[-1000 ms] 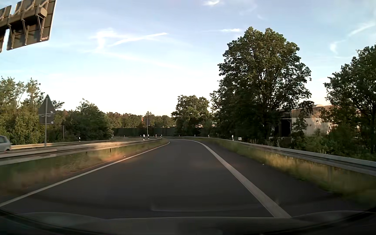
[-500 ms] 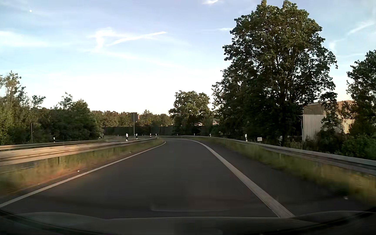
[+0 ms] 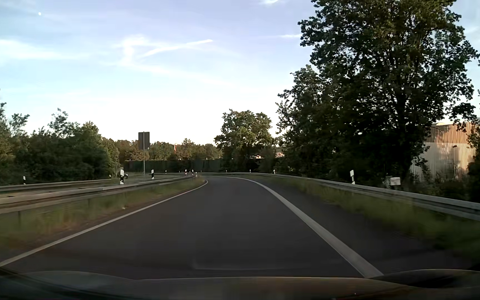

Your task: Follow the waypoints while adhering to traffic rules and regulations

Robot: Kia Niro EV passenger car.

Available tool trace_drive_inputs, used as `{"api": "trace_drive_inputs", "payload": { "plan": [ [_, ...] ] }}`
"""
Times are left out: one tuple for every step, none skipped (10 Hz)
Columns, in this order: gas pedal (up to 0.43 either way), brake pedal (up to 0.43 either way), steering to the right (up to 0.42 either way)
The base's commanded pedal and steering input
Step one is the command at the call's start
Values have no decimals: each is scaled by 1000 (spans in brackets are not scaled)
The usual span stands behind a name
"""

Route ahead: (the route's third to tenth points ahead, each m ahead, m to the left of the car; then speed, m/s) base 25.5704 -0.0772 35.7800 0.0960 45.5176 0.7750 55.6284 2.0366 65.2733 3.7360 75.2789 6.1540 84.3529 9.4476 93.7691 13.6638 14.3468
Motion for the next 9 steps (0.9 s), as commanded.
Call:
{"api": "trace_drive_inputs", "payload": {
  "plan": [
    [0, 0, -6],
    [0, 0, -5],
    [0, 0, -5],
    [0, 0, -5],
    [0, 0, -5],
    [0, 0, -7],
    [0, 0, -9],
    [0, 0, -9],
    [0, 0, -9]
  ]
}}
